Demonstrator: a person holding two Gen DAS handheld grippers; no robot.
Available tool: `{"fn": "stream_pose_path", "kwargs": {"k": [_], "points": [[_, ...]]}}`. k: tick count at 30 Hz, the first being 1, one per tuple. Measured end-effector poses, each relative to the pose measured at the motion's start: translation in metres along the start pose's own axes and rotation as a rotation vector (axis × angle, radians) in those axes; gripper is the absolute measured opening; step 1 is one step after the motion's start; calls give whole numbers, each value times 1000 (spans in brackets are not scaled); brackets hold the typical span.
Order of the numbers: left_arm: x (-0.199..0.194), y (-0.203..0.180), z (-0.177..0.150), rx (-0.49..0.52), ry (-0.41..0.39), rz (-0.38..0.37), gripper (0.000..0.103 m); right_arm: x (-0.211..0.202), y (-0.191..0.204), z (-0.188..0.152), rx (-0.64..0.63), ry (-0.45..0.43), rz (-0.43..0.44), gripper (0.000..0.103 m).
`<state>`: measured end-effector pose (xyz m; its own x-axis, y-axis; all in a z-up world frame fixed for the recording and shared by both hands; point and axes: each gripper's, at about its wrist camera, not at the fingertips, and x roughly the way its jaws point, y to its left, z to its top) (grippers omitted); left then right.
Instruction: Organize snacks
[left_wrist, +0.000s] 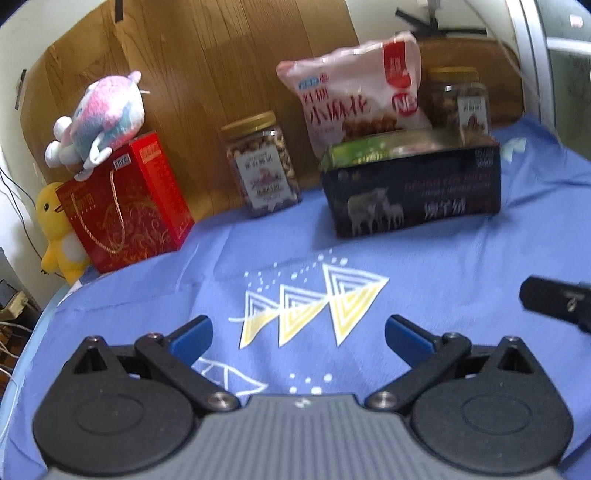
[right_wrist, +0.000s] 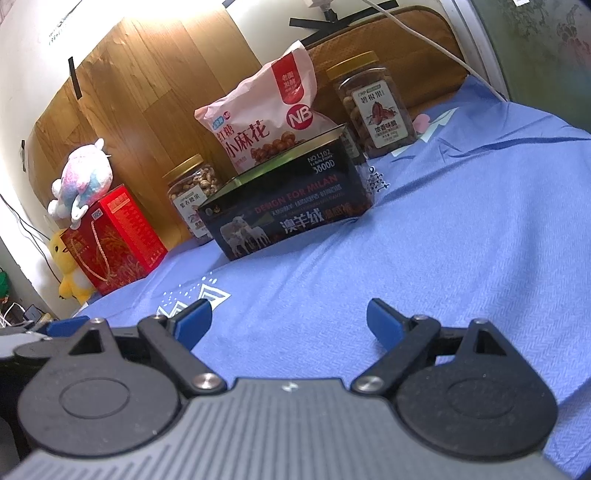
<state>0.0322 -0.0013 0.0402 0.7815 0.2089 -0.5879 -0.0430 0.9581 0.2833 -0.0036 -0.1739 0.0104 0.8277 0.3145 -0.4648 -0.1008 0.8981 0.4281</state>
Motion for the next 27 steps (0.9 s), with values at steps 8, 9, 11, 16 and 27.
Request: {"fn": "stream_pose_path", "kwargs": {"k": [8,9,11,16,27], "points": [[9,-3,-2,19,48,-11,103,2,0,-1,4,4,-2,93],[9,-4,-3,21,53,-12,103,2,0,-2,5,5,-2,93],[10,-5,-3,26,61,-21,103,2,-1,-2,7,5,-2,93],[12,-8,-4,40,78,-42,103,2,-2,-3,11,5,-3,93],[12,-14,-5,62,97,-80,103,2,-3,-2,13,6,-2,93]]}}
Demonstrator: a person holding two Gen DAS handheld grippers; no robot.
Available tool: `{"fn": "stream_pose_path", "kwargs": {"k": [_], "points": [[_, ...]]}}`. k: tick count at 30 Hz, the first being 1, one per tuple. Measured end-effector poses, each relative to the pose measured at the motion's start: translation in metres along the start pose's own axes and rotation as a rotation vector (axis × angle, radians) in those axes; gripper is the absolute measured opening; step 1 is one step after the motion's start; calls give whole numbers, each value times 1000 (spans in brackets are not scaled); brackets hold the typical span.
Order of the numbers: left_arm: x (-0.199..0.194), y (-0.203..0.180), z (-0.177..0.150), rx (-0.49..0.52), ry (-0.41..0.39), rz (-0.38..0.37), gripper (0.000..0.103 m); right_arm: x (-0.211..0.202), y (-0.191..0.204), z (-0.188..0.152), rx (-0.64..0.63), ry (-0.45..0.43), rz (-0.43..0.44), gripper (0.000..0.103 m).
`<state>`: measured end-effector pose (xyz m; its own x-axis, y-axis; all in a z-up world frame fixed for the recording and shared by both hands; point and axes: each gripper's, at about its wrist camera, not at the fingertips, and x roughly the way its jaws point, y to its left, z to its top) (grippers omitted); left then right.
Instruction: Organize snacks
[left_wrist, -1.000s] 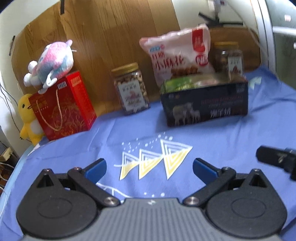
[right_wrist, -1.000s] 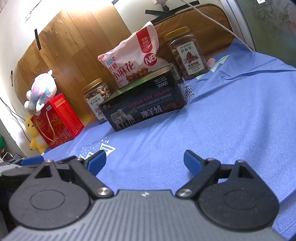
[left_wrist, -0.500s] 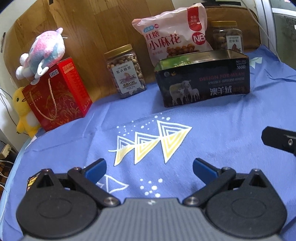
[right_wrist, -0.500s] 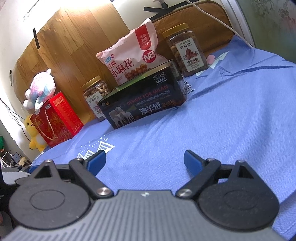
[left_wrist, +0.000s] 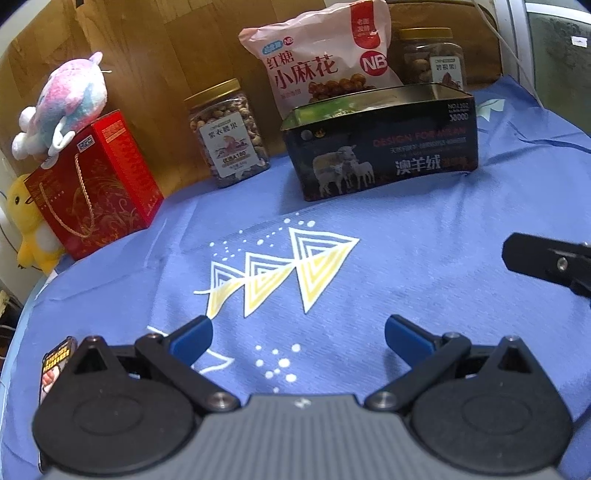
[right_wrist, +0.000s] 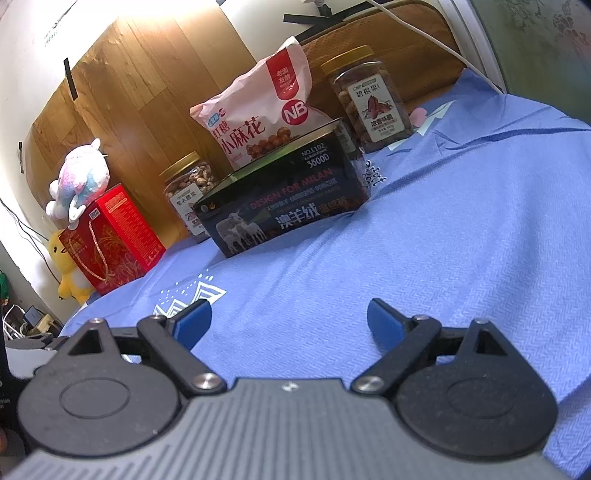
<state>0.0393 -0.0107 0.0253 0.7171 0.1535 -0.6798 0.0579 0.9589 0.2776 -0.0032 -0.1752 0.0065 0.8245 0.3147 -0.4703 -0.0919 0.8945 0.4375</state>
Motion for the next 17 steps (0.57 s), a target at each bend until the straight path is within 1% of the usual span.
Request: {"fn": "stream_pose_path", "kwargs": {"k": [11,17], "points": [[-1,-1,-1,-4,16,-50,103,0,0,0,-1,0,0,93],[-3,0,0,-11,9,-76,103,0,0,0,-1,0,0,94]]}}
